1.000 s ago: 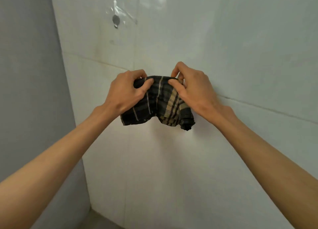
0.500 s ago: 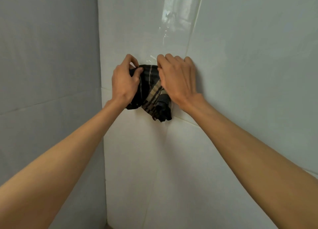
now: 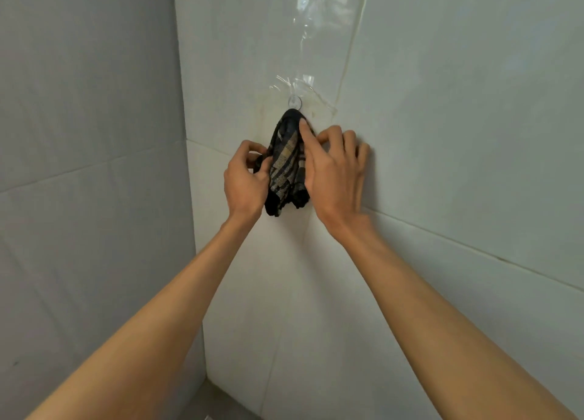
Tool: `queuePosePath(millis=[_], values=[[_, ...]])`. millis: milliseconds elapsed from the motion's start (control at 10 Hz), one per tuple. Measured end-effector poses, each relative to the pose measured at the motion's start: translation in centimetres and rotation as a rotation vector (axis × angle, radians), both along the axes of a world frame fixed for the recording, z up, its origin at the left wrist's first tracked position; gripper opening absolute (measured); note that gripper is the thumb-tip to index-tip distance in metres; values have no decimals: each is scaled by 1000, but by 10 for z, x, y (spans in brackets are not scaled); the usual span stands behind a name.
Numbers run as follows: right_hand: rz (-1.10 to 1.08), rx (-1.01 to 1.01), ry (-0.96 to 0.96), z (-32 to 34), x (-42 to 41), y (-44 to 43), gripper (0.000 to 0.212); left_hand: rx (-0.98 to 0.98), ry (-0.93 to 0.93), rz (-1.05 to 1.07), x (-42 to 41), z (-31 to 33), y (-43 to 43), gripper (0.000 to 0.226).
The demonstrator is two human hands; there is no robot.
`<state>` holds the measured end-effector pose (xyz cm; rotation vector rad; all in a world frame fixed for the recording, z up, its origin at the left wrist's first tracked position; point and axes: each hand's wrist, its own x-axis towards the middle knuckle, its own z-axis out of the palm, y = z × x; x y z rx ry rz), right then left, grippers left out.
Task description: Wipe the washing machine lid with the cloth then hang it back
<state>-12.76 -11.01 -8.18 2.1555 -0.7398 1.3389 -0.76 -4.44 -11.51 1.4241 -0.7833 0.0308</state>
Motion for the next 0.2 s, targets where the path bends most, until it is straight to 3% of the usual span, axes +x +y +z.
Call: queuePosePath(millis=[200], values=[[-82, 283, 68, -80, -52, 23, 64, 289, 193, -60, -34, -69, 27, 52]])
